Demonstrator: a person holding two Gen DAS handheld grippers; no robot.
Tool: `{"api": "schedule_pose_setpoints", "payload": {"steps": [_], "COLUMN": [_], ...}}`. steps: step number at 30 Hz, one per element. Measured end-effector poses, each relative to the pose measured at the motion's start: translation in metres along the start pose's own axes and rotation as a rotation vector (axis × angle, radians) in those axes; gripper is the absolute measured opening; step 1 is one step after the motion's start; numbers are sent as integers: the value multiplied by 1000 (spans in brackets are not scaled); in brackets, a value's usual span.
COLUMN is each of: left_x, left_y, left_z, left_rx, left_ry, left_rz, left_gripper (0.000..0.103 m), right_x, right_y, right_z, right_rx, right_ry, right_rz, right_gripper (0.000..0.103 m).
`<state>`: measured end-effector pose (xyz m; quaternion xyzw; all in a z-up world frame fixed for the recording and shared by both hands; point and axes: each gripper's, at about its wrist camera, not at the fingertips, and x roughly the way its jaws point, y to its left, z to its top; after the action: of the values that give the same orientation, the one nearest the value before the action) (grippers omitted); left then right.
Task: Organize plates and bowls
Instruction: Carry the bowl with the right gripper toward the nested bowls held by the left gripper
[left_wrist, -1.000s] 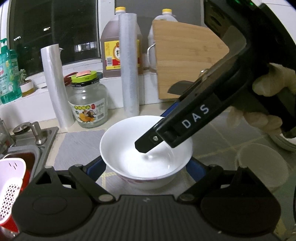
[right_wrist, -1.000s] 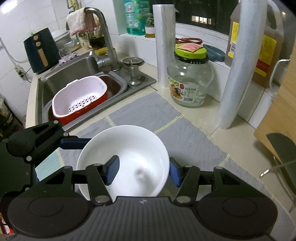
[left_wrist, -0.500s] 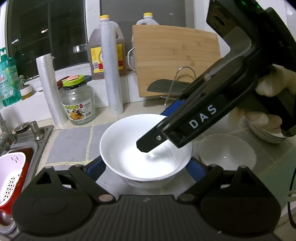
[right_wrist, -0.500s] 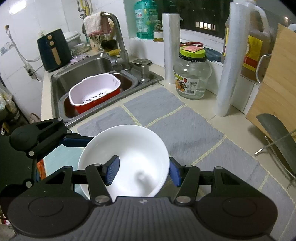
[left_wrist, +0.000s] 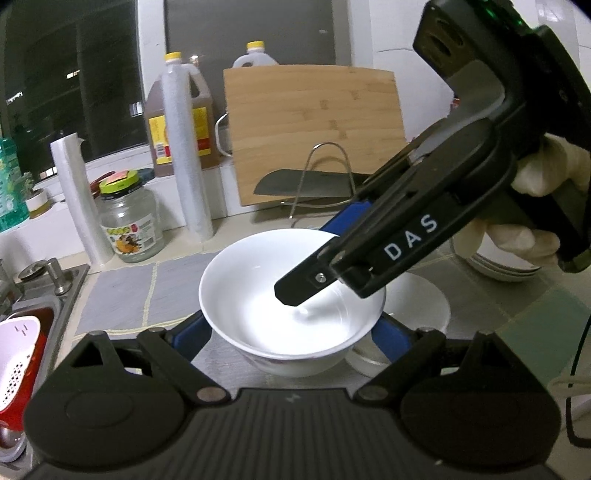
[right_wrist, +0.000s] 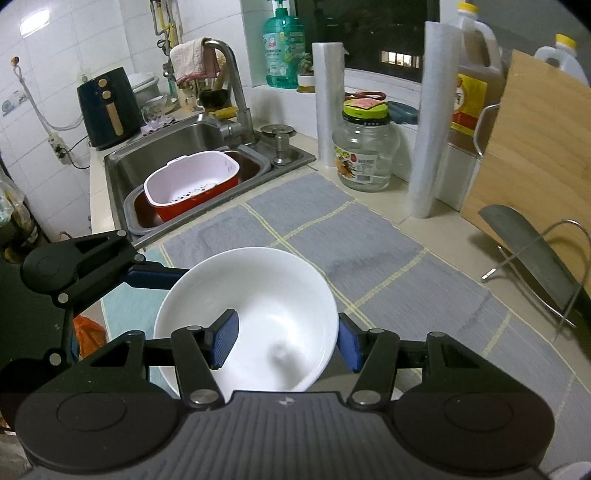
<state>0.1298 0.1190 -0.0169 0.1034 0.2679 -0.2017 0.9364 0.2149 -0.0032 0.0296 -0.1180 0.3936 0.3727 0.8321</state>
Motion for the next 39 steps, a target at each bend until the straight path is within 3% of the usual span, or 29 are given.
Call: {"api": "schedule_pose_setpoints", "payload": {"steps": [23, 39], "left_x": [27, 42], "left_y": [-46, -51], "left_z": [18, 13], "left_rx": [46, 22], "left_ry": [-20, 29], "left_rz": [-133, -142], "left_gripper": [93, 93], "right_x": [-39, -26], "right_y": [-41, -56], "right_z": [-41, -53], "right_rx": [95, 118], "right_ry": [0, 41], "right_rz": [-106, -92], "right_gripper": [62, 62]}}
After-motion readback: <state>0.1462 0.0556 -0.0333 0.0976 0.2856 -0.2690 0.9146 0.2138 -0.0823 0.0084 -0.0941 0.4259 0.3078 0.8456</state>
